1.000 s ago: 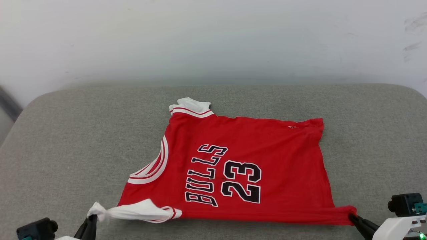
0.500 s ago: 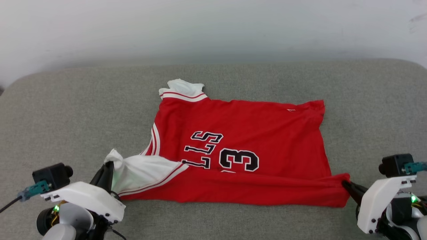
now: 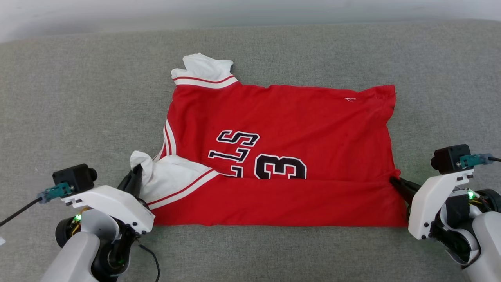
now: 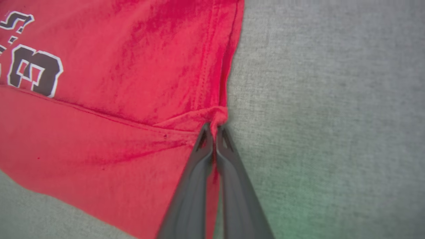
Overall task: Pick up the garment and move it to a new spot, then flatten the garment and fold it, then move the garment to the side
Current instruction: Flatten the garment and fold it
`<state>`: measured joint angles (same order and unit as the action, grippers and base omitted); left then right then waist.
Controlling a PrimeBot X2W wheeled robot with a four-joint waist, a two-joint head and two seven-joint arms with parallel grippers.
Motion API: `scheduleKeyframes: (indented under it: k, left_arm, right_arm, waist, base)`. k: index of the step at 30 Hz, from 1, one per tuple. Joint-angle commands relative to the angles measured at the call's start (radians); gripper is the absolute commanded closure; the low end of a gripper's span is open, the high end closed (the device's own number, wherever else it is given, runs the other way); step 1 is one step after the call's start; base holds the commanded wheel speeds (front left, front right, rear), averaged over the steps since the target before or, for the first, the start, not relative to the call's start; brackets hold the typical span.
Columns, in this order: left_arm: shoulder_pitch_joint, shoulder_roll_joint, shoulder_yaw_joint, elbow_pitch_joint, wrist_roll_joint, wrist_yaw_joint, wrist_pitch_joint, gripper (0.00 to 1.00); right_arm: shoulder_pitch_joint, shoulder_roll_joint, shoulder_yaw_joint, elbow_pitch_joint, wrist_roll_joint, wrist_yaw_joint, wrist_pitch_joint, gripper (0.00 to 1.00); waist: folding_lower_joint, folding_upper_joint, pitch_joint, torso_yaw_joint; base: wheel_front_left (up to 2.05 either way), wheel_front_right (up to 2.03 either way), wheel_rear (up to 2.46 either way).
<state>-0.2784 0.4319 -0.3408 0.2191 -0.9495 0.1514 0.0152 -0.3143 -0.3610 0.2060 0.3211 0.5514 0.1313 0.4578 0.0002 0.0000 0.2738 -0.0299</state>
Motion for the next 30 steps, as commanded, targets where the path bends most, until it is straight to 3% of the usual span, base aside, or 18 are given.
scheduleKeyframes:
  k: [1, 2, 3, 4, 5, 8, 16, 23, 30]
  left_arm:
    - [-0.020, -0.006, -0.009, 0.029, 0.001, -0.011, 0.001, 1.00]
    - [-0.021, -0.009, -0.014, 0.046, 0.001, -0.011, 0.005, 0.86]
    - [-0.019, -0.015, -0.019, 0.065, -0.005, -0.014, 0.016, 0.58]
    - [-0.020, -0.019, -0.022, 0.077, -0.009, -0.020, 0.018, 0.09]
    - [-0.023, -0.019, -0.019, 0.088, -0.013, -0.024, 0.013, 0.00]
    - [-0.028, -0.013, -0.017, 0.119, -0.010, -0.035, 0.004, 0.00]
    - [0.018, 0.061, -0.004, 0.093, -0.026, -0.029, 0.064, 0.00]
    - [0.052, 0.172, -0.015, 0.011, -0.054, -0.024, 0.226, 0.00]
    - [0.112, 0.289, -0.044, -0.104, -0.123, 0.050, 0.500, 0.00]
  right_arm:
    - [-0.013, -0.008, 0.024, 0.033, 0.000, -0.001, -0.024, 0.55]
    - [-0.014, -0.010, 0.035, 0.047, 0.003, -0.001, -0.035, 0.12]
    - [-0.014, -0.011, 0.046, 0.061, 0.008, -0.001, -0.044, 0.00]
    - [-0.013, -0.012, 0.057, 0.072, 0.013, -0.001, -0.054, 0.00]
    - [-0.011, -0.013, 0.067, 0.078, 0.020, -0.001, -0.068, 0.00]
    - [-0.003, -0.031, 0.077, 0.087, 0.019, -0.001, -0.131, 0.00]
    - [0.067, 0.004, 0.011, 0.050, -0.073, -0.001, -0.449, 0.00]
    - [0.128, 0.061, -0.080, 0.001, -0.162, -0.001, -0.556, 0.00]
    - [0.192, 0.133, -0.134, -0.116, -0.259, -0.001, -0.583, 0.00]
  waist:
    - [-0.0002, 0.0000, 0.002, 0.000]
    - [-0.0002, 0.0000, 0.000, 0.001]
    - [-0.0002, 0.0000, -0.005, 0.002]
    - [-0.0002, 0.0000, -0.011, 0.003]
    - [-0.0002, 0.0000, -0.018, 0.003]
    - [-0.0002, 0.0000, -0.044, 0.003]
    - [-0.0002, 0.0000, -0.151, -0.023]
    - [-0.0002, 0.0000, -0.196, -0.052]
    - [-0.0002, 0.0000, -0.204, -0.093]
  base:
    - [0.00, 0.00, 0.00]
    - [0.00, 0.00, 0.00]
    - [0.00, 0.00, 0.00]
    - [0.00, 0.00, 0.00]
    - [0.00, 0.00, 0.00]
    - [0.00, 0.00, 0.00]
    - [0.00, 0.00, 0.00]
    - [0.00, 0.00, 0.00]
    - [0.00, 0.00, 0.00]
